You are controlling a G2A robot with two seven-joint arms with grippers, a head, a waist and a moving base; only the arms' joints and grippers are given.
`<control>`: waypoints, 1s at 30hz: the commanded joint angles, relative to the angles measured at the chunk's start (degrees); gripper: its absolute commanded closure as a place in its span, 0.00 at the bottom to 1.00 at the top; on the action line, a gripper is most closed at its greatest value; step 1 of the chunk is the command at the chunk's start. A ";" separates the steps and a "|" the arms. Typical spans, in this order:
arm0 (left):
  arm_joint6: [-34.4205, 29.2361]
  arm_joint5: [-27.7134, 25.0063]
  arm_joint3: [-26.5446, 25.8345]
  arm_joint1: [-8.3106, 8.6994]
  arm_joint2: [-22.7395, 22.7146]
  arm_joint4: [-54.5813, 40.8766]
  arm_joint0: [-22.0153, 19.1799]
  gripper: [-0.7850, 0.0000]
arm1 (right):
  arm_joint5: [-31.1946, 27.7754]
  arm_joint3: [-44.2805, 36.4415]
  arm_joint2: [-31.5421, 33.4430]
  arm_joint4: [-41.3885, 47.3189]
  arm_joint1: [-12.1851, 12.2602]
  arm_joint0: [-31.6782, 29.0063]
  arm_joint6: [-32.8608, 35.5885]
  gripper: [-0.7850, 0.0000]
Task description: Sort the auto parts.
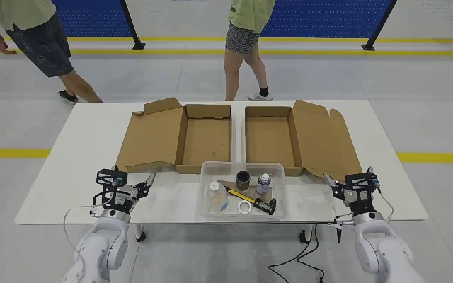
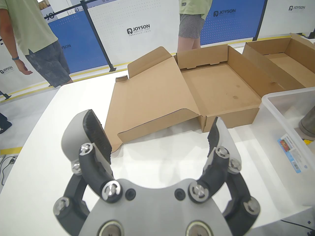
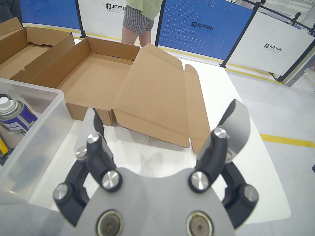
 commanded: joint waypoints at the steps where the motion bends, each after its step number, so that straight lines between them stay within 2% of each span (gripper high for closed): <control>1: 0.00 0.00 0.00 0.00 0.00 0.00 0.00 0.00 | 0.00 0.00 0.00 0.00 0.00 0.00 0.00 0.00; 19: 0.02 -0.07 -0.06 0.00 0.02 0.05 -0.05 0.00 | 0.00 0.00 0.00 0.00 0.00 0.00 0.00 0.00; 23: 0.35 -1.35 -0.69 0.01 0.24 1.59 -0.80 0.00 | 0.00 0.00 0.00 0.00 0.00 0.00 0.00 0.00; 30: -1.01 -5.32 -3.72 -0.07 0.29 -1.20 -2.32 0.00 | 0.00 0.00 0.00 0.00 0.00 0.00 0.00 0.00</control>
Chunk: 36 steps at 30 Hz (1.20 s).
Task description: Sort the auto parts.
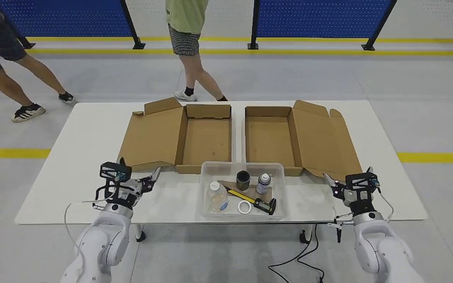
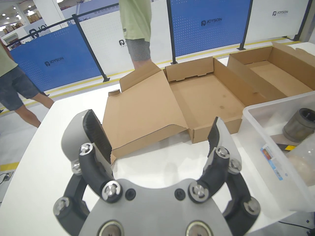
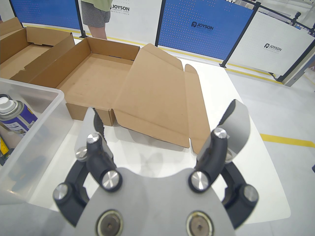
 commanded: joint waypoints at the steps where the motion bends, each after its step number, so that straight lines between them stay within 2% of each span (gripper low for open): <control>1: -0.52 -1.45 -1.17 0.00 -0.15 -1.25 -0.39 0.00 | 0.00 0.00 0.00 0.00 0.00 0.00 0.00 0.00; 6: -2.39 -6.54 -4.24 0.12 -0.83 -5.20 -0.86 0.00 | 0.00 0.00 0.00 0.00 0.00 0.00 0.00 0.00; 11: -4.76 -14.09 -7.29 0.40 -1.16 -9.59 -0.54 0.00 | 0.00 0.00 0.00 0.00 0.00 0.00 0.00 0.00; 17: -7.59 -21.22 -9.11 0.73 -0.46 -12.64 0.01 0.00 | 0.00 0.00 0.00 0.00 0.00 0.00 0.00 0.00; 21: -8.65 -22.84 -9.08 0.79 1.70 -10.71 -0.25 0.00 | 0.00 0.00 0.00 0.00 0.00 0.00 0.00 0.00; 30: -9.06 -21.16 -5.94 0.43 7.90 -6.96 -2.80 0.00 | 0.00 0.00 0.00 0.00 0.00 0.00 0.00 0.00; 36: -11.15 -20.93 -3.65 0.16 11.11 -8.72 -5.04 0.00 | 0.00 0.00 0.00 0.00 0.00 0.00 0.00 0.00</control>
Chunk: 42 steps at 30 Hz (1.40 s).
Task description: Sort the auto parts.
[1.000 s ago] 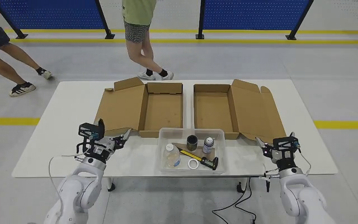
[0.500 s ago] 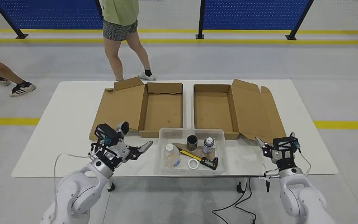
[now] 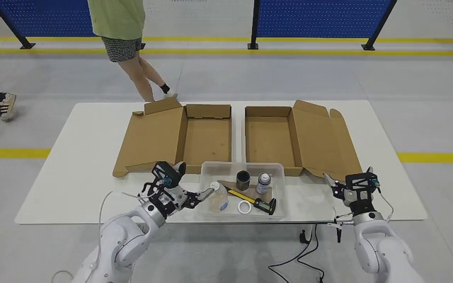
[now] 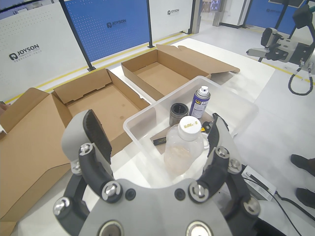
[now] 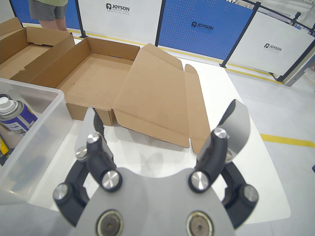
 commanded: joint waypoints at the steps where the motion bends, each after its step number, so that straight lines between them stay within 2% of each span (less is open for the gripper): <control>1: -0.57 -0.14 0.65 -0.06 0.89 -0.29 -0.58 0.00 | 0.00 0.00 0.00 0.00 0.00 0.00 0.00 0.00; 8: -2.40 -0.65 3.45 -0.26 3.93 -0.53 -2.99 0.00 | 0.00 0.00 0.00 0.00 0.00 0.00 0.00 0.00; 21: -2.67 -2.16 6.05 -0.30 6.95 0.24 -4.74 0.01 | 0.00 0.00 0.00 0.00 0.00 0.00 0.00 0.00; 23: -2.60 -2.19 6.26 -0.29 7.20 0.45 -4.95 0.15 | 0.00 0.00 0.00 0.00 0.00 0.00 0.00 0.00; 27: -2.33 -1.98 6.55 -0.27 7.49 0.80 -5.30 0.22 | 0.00 0.00 0.00 0.00 0.00 0.00 0.00 0.00; 29: -2.21 -1.92 6.69 -0.27 7.62 0.73 -5.42 0.34 | 0.00 0.00 0.00 0.00 0.00 0.00 0.00 0.00; 30: -2.12 -1.91 6.72 -0.26 7.66 0.78 -5.48 0.34 | 0.00 0.00 0.00 0.00 0.00 0.00 0.00 0.00; 31: -2.06 -1.86 6.69 -0.23 7.67 1.07 -5.56 0.45 | 0.00 0.00 0.00 0.00 0.00 0.00 0.00 0.00; 32: -1.88 -1.92 6.63 -0.20 7.74 1.74 -5.63 0.51 | 0.00 0.00 0.00 0.00 0.00 0.00 0.00 0.00; 39: -0.48 -1.03 7.07 -0.13 8.02 3.22 -5.49 0.55 | 0.00 0.00 0.00 0.00 0.00 0.00 0.00 0.00; 42: 0.02 -0.85 7.11 -0.10 8.13 3.72 -5.45 0.64 | 0.00 0.00 0.00 0.00 0.00 0.00 0.00 0.00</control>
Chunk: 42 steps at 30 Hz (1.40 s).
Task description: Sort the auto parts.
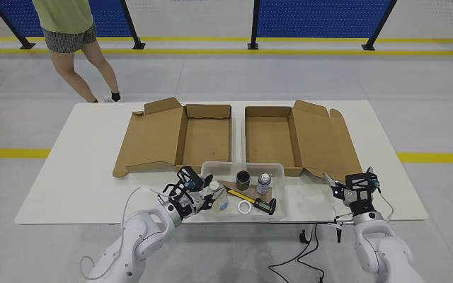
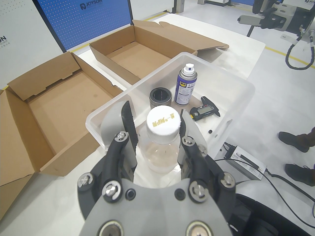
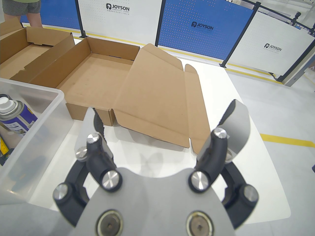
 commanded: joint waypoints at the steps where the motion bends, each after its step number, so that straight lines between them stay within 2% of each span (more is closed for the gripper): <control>1: 0.25 0.05 0.04 0.02 0.04 0.28 0.01 0.67 | 0.00 0.00 0.00 0.00 0.00 0.00 0.00 0.00; 3: 0.56 0.21 0.10 0.04 0.08 0.40 0.03 0.76 | 0.00 0.00 0.00 0.00 0.00 0.00 0.00 0.00; 5: 0.85 0.13 0.08 0.08 0.10 0.80 -0.02 0.96 | 0.00 0.00 0.00 0.00 0.00 0.00 0.00 0.00; 6: 1.02 0.14 0.11 0.09 0.12 0.92 0.00 1.00 | 0.00 0.00 0.00 0.00 0.00 0.00 0.00 0.00; 27: 3.69 1.01 -1.76 0.27 0.16 2.17 -0.27 1.00 | 0.00 0.00 0.00 0.00 0.00 0.00 0.00 0.00; 42: 4.70 0.47 -8.52 0.32 0.16 1.75 -1.18 1.00 | 0.00 0.00 0.00 0.00 0.00 0.00 0.00 0.00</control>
